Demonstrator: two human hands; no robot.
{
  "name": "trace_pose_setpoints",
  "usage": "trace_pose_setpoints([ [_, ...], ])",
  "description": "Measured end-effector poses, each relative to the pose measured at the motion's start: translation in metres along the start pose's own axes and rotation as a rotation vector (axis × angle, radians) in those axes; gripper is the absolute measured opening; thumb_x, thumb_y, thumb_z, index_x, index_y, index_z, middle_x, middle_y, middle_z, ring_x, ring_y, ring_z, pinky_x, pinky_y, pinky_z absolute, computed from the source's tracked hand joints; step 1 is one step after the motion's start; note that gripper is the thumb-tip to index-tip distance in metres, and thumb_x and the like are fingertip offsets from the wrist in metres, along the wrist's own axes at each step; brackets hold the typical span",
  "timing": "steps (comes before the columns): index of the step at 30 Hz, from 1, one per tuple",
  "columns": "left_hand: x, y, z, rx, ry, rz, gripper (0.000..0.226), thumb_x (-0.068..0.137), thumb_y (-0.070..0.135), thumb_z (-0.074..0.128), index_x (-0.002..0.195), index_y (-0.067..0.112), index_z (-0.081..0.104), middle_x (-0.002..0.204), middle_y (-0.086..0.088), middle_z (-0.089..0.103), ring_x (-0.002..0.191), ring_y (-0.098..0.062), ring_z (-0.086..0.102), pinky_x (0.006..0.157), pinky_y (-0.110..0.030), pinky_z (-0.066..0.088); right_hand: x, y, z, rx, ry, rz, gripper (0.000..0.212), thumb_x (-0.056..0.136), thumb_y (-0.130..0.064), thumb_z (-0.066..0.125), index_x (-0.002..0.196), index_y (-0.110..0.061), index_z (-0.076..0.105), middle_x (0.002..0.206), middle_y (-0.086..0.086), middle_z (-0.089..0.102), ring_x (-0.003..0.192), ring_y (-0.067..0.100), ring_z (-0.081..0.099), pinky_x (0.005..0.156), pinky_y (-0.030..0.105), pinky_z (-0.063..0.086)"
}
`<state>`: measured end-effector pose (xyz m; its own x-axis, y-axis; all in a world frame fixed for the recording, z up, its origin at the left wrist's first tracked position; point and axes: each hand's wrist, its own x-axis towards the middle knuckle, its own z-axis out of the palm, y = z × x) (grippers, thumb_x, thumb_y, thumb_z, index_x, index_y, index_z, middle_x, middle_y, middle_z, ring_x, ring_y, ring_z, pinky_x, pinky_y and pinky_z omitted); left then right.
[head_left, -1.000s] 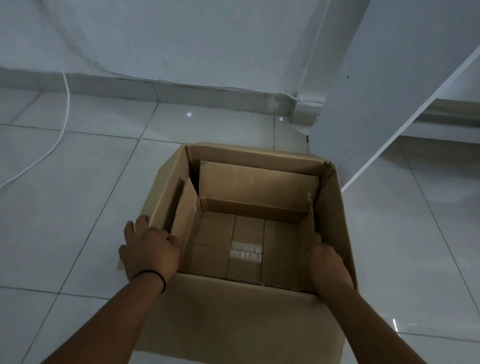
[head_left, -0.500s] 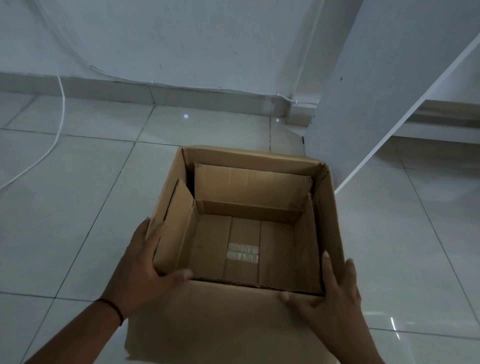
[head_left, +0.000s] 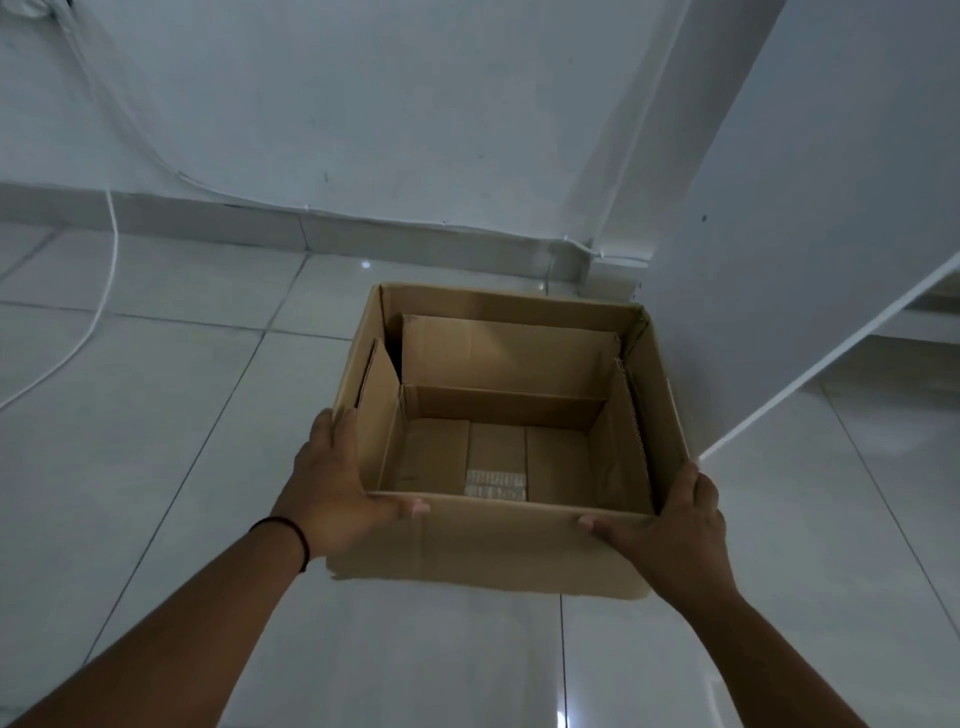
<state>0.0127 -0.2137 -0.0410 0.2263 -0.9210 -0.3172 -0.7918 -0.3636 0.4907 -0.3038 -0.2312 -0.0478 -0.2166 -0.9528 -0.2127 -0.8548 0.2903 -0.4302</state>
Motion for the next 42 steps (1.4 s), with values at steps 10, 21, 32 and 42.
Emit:
trace_pose_setpoints([
  [10, 0.104, 0.025, -0.014, -0.064, 0.082, 0.035, 0.139, 0.053, 0.068, 0.073, 0.15, 0.015, -0.011, 0.162, -0.004, -0.006, 0.145, -0.031, 0.018, 0.113, -0.039, 0.03, 0.093, -0.05, 0.005, 0.045, 0.03, 0.079, 0.136, 0.047, -0.064, 0.079, 0.148, -0.012, 0.004, 0.148, 0.018, 0.024, 0.134, 0.039, 0.029, 0.107, 0.053, 0.037],
  [21, 0.19, 0.049, -0.032, -0.044, 0.092, 0.024, 0.138, 0.051, 0.068, 0.074, 0.151, 0.017, -0.008, 0.162, -0.001, -0.007, 0.147, -0.028, 0.015, 0.114, -0.04, 0.027, 0.181, -0.087, 0.0, -0.011, 0.011, 0.055, 0.137, 0.052, -0.07, 0.072, 0.148, -0.005, -0.001, 0.154, 0.018, 0.016, 0.138, 0.035, 0.024, 0.113, 0.039, 0.028],
  [32, 0.261, 0.065, -0.052, -0.037, 0.097, 0.019, 0.149, 0.031, 0.089, 0.061, 0.151, 0.021, 0.002, 0.157, -0.001, 0.014, 0.137, -0.029, 0.034, 0.109, -0.043, 0.039, 0.246, -0.113, 0.0, -0.029, 0.046, 0.019, 0.144, 0.045, -0.072, 0.074, 0.146, 0.005, 0.005, 0.149, 0.024, 0.023, 0.129, 0.039, 0.034, 0.108, 0.043, 0.031],
  [42, 0.324, 0.081, -0.053, -0.065, 0.119, 0.062, 0.141, 0.044, 0.075, 0.073, 0.15, 0.019, 0.0, 0.159, -0.001, 0.01, 0.137, -0.033, 0.035, 0.107, -0.046, 0.04, 0.301, -0.135, -0.005, -0.002, 0.031, 0.063, 0.139, 0.053, -0.063, 0.077, 0.148, 0.0, -0.002, 0.155, 0.02, 0.011, 0.138, 0.038, 0.024, 0.113, 0.042, 0.026],
])
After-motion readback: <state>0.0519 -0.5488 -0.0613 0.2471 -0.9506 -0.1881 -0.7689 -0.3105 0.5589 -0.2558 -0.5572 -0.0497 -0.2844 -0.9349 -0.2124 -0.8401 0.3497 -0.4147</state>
